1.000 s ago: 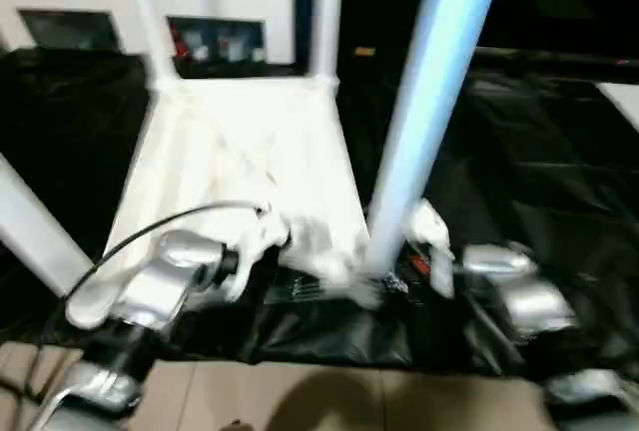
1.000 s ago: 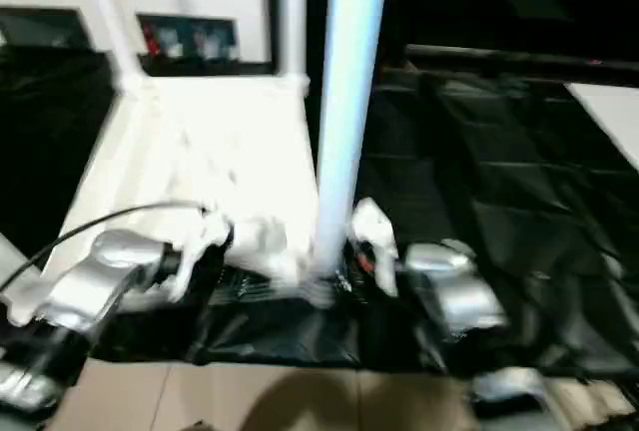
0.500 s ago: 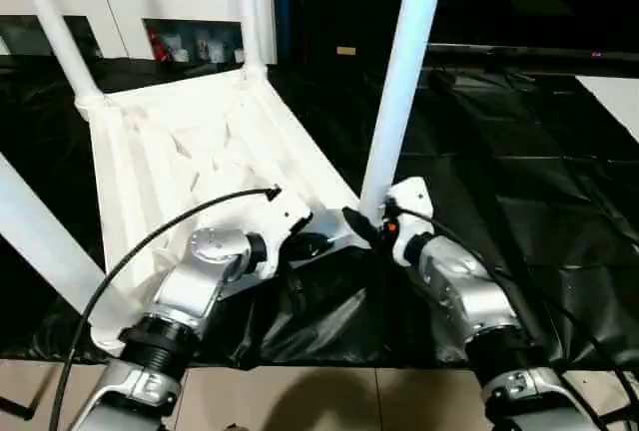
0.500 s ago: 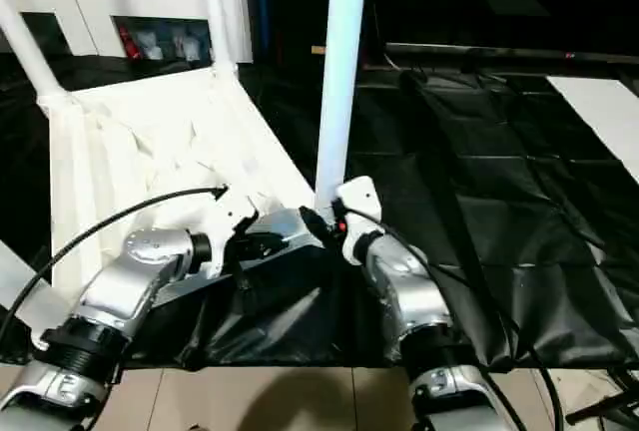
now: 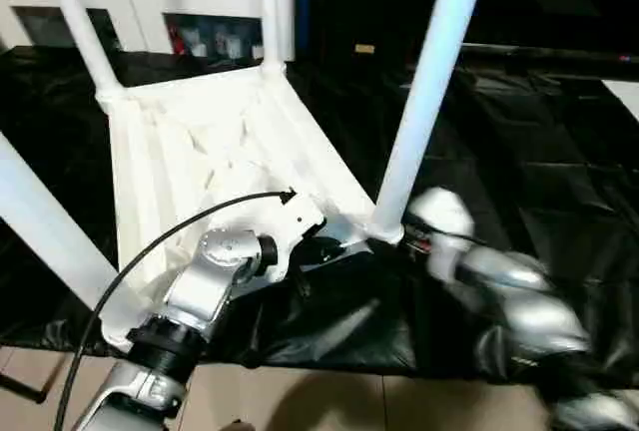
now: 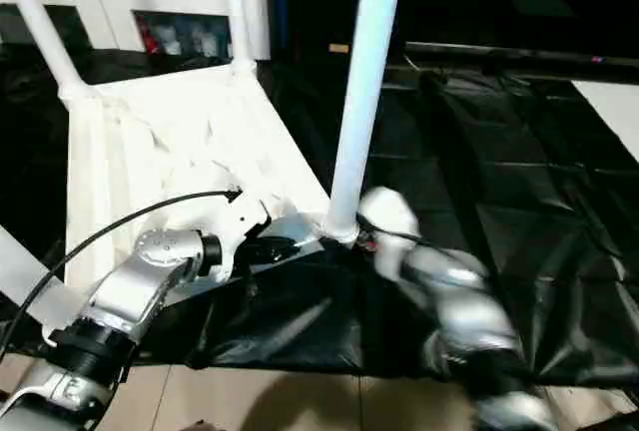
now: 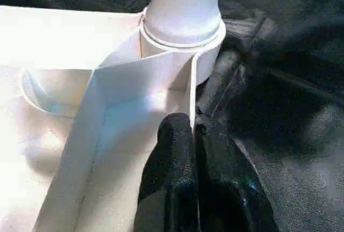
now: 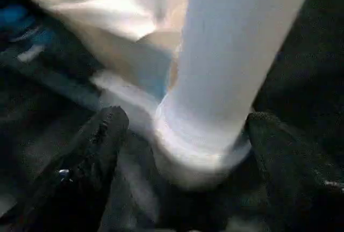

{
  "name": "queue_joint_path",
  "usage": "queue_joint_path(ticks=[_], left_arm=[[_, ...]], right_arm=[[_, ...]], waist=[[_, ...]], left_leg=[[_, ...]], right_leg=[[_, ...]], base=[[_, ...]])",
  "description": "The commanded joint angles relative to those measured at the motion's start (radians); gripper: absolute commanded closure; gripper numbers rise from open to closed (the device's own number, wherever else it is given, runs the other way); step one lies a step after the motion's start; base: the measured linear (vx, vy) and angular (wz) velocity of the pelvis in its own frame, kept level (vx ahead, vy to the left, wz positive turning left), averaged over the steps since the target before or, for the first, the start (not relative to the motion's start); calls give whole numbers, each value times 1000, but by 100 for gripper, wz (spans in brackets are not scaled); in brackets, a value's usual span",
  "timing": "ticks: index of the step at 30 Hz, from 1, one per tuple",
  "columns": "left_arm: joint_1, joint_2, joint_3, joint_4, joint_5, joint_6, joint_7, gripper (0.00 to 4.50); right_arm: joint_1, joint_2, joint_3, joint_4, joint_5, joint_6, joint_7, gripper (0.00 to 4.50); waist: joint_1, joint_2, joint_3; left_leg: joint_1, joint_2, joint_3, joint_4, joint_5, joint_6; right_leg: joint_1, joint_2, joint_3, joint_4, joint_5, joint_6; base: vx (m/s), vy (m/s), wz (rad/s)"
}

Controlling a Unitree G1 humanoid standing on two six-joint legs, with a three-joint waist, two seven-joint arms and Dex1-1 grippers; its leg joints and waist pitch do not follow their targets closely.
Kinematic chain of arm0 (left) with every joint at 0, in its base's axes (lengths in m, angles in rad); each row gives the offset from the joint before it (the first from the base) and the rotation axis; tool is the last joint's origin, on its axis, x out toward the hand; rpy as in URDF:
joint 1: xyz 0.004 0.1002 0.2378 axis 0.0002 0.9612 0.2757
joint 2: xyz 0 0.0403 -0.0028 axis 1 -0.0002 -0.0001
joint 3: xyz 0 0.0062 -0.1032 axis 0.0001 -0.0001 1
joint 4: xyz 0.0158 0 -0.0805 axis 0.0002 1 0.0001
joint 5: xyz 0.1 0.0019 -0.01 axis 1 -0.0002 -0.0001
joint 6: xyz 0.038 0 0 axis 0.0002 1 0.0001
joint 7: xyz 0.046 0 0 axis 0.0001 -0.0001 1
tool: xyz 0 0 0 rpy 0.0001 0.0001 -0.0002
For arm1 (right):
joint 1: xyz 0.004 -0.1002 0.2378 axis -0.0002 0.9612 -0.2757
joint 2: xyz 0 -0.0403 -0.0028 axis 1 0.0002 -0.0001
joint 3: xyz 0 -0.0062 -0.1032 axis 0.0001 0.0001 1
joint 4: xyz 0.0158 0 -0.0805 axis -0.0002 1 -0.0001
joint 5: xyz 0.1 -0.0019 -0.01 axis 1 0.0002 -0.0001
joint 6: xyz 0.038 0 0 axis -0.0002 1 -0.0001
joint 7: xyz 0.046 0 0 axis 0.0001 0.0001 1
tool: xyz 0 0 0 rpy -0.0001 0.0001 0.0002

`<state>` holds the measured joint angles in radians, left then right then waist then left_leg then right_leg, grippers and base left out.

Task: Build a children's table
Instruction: Rotate leg to tighten

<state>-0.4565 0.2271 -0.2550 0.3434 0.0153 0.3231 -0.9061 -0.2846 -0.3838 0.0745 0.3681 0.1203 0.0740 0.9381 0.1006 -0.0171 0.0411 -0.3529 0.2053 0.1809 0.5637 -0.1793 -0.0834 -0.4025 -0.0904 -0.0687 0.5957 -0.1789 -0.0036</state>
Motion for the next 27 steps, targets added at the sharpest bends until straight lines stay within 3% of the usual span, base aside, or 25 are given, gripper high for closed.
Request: queue_joint_path(ticks=[1, 5, 8, 9, 12, 16, 20, 26, 27], left_arm=[[8, 10, -2, -24, -39, -44, -43, 450], [25, 54, -13, -41, -58, -76, -123, 450], [35, 75, -27, -55, -70, -108, -179, 450], [38, 87, -44, -59, -78, -144, -229, 450], [39, 83, -59, -62, -105, -181, -294, 450], [40, 81, -84, -83, -158, -182, -396, 450], [33, 83, -93, -60, -147, -223, -412, 450], [14, 122, -60, 17, -122, -292, -412, 450], [13, 134, -35, 24, -143, -301, -417, 450]], right_arm=[[32, -57, -18, -22, 44, 28, 122, 64], [67, -177, -95, -63, 127, 92, 235, 64], [61, -199, -154, -59, 163, 104, 215, 64], [39, -193, -204, -31, 166, 99, 128, 64], [3, -162, -253, 24, 142, 97, -34, 64], [-4, -113, -250, 41, 109, 89, -160, 64], [1, -53, -232, 7, 105, 106, -198, 64], [-15, 46, -205, -21, 120, 117, -272, 64], [-28, 68, -205, -7, 113, 104, -312, 64]], waist=[[2, -21, -51], [3, -27, -51], [3, -27, -50], [4, -26, -50], [4, -23, -54], [12, -19, -60], [11, -14, -61], [1, -18, -54], [-3, -28, -52]], left_leg=[[-6, 20, -1, -55, -214, 86], [-6, 23, -1, -54, -200, 95], [-4, 20, 0, -53, -196, 97], [-3, 21, -1, -54, -186, 92], [5, 20, 3, -51, -155, 77], [4, 20, 6, -46, -105, 81], [0, 21, 6, -44, -97, 95], [4, 22, 4, -55, -207, 41], [0, 20, 4, -56, -210, 34]], right_leg=[[52, -48, 39, -79, -300, -150], [51, -47, 40, -76, -290, -157], [48, -47, 39, -79, -303, -155], [46, -49, 39, -80, -311, -152], [41, -46, 40, -71, -259, -177], [45, -43, 40, -54, -131, -216], [50, -42, 39, -47, -66, -233], [45, -47, 41, -67, -254, -174], [47, -47, 41, -68, -276, -160]], base=[[0, 0, 0], [0, 0, 0], [0, 0, 0], [0, 0, 0], [0, 0, 0], [0, 0, 0], [0, 0, 0], [0, 0, 0], [0, 0, 0]])
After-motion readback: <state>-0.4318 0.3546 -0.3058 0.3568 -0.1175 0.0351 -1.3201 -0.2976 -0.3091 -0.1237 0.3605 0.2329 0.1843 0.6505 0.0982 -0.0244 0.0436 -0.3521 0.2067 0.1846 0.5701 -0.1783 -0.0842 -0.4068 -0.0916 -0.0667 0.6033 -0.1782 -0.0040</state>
